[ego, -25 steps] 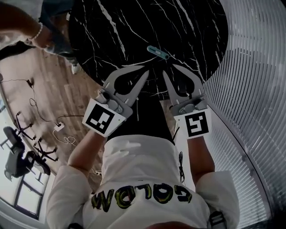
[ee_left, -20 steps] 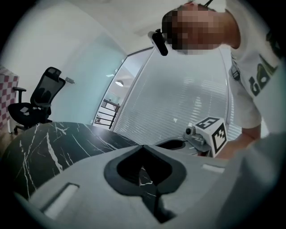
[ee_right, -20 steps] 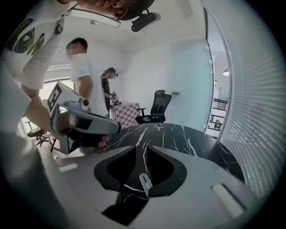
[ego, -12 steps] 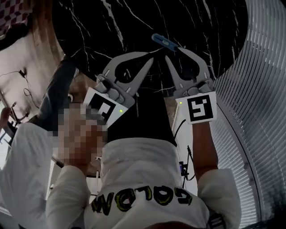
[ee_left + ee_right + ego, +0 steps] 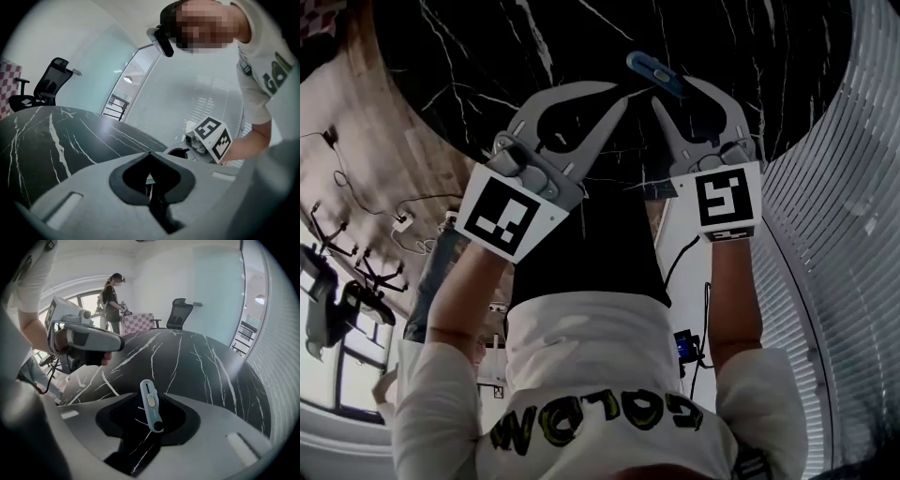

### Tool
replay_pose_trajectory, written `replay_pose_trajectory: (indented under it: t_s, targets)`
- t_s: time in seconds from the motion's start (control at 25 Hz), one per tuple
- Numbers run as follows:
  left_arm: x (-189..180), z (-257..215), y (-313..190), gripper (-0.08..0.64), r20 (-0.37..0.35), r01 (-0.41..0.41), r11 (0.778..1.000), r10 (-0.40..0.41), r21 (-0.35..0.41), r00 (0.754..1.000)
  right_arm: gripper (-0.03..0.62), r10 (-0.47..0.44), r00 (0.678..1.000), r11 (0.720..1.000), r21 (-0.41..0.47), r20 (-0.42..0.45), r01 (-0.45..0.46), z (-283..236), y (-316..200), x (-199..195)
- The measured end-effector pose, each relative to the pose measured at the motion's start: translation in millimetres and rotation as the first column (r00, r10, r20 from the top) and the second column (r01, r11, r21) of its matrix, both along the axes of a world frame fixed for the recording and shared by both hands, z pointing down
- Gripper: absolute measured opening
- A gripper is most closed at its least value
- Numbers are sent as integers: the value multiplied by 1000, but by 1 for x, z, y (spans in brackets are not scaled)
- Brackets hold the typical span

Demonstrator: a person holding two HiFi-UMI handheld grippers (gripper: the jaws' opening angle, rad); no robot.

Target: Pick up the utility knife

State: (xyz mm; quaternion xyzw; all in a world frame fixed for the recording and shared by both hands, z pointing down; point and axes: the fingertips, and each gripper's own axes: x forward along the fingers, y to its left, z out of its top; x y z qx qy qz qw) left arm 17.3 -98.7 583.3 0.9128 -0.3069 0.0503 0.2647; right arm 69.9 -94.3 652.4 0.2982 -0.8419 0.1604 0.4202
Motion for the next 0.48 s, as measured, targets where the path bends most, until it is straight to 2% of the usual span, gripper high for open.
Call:
replay_pose_trajectory:
  t_s: [0.28,0.48]
  targets:
    - [-1,17,-5,3,-5,-3,1000,3,-14,1000,158,-52,996,998,-33,-67,50,21,-6,5]
    - [-2,28,-8,3,-10,3,999,-3,-36,1000,164,-77,994,993,-95,-74,70,36,-5,4]
